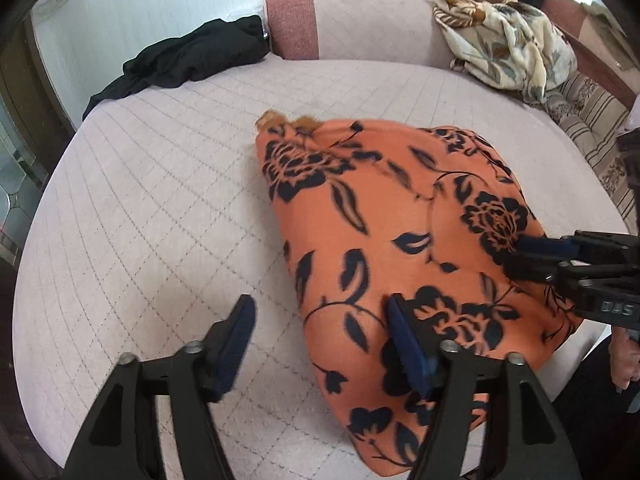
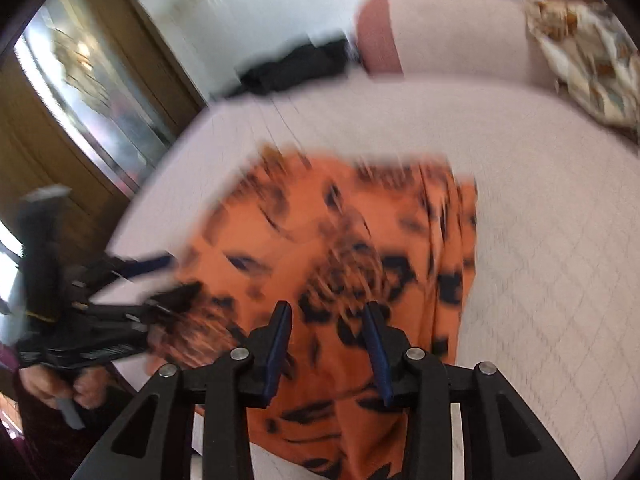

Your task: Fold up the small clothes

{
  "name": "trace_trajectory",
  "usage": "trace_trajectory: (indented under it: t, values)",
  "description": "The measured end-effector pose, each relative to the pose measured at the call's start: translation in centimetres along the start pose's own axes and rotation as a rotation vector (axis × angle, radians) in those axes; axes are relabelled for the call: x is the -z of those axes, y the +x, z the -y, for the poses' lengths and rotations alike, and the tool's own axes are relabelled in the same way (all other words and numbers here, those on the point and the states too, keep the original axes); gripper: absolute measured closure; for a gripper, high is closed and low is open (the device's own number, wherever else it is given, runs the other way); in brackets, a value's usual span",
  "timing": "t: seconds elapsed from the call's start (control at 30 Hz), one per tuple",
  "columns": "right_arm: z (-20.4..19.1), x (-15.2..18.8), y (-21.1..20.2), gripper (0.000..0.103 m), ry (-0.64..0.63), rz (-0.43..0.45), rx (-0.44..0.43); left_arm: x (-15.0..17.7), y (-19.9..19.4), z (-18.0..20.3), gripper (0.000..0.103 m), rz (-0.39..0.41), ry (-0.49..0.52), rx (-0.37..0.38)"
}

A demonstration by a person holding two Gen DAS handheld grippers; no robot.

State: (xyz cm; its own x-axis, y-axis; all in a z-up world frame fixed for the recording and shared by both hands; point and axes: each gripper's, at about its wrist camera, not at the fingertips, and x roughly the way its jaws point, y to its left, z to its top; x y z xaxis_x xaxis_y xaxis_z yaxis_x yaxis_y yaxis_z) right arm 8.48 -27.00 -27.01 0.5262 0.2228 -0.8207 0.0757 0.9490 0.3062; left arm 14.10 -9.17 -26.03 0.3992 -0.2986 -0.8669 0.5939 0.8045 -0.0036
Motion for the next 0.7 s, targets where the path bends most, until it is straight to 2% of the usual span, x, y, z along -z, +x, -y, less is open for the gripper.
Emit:
trace_trajectory:
  t: [0.03, 0.13, 0.23, 0.33, 0.57, 0.7]
  values:
    - [0.4, 0.2, 1.1, 0.065, 0.017, -0.049, 0.016, 0.2, 0.2, 0.0, 0.023, 0.007, 0.012, -0.018]
    - [0.5, 0.0, 1.1, 0.063, 0.017, -0.052, 0.006, 0.5, 1.3, 0.1, 0.011, 0.023, 0.064, -0.073]
    - [0.6, -0.1, 1.4, 0.062, 0.025, -0.056, 0.007, 0.5, 2.1, -0.8, 0.005, 0.014, 0.031, -0.048]
    - [0.5, 0.1, 1.6, 0.060, 0.022, -0.060, 0.011, 0.5, 2.8, -2.2, 0.003, -0.005, -0.027, 0.015]
    - [0.8, -0.2, 2.0, 0.060, 0.051, -0.061, 0.002, 0.4, 3.7, -2.8, 0.000, -0.026, -0.061, 0.049]
    - [1.1, -1.5, 1.1, 0.061, 0.118, -0.102, -0.010, 0.3, 3.5, -2.5, 0.000, -0.017, -0.037, 0.023]
